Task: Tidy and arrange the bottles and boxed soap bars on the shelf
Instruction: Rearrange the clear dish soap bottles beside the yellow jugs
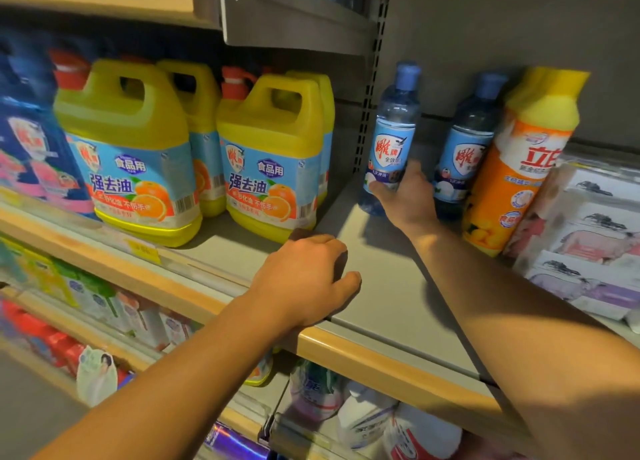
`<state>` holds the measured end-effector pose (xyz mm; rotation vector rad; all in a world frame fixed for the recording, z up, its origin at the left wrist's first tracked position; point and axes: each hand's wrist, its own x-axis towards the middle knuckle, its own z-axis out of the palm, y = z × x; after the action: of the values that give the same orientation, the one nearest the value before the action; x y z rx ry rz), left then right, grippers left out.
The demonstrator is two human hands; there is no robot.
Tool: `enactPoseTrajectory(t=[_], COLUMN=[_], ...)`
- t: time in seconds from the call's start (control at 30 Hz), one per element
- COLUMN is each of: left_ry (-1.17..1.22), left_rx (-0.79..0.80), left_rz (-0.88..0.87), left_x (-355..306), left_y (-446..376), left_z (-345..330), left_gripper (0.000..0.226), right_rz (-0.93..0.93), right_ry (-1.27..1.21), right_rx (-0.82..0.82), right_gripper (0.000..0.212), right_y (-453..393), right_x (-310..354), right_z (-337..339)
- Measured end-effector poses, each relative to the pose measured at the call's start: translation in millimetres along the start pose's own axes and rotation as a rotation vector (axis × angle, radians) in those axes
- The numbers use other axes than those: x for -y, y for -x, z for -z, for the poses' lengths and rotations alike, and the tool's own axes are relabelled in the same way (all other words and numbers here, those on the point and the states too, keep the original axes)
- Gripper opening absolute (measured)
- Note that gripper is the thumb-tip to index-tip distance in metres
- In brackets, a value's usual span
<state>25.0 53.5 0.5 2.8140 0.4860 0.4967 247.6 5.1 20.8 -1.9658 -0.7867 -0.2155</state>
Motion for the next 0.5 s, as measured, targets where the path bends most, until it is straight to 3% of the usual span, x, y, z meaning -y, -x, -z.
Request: enactPoseTrajectory(t=[0.23, 0.5], left_ry=[0.015, -0.002], left_rx=[-0.002, 0.018], left_rz=[0.003, -0.002], left_x=[-0.6, -0.9], left_y=[-0.7, -3.2], left_z=[0.4, 0.7], left_gripper=[0.043, 0.041], right_rz=[-0.118, -0.074], right_ry=[0.093, 0.154], right_rx=[-0.051, -0.064], right_gripper=[0.052, 0.051], right_y=[-25.1, -27.9], right_x=[-4.2, -8.9], right_z=[-12.4, -15.2])
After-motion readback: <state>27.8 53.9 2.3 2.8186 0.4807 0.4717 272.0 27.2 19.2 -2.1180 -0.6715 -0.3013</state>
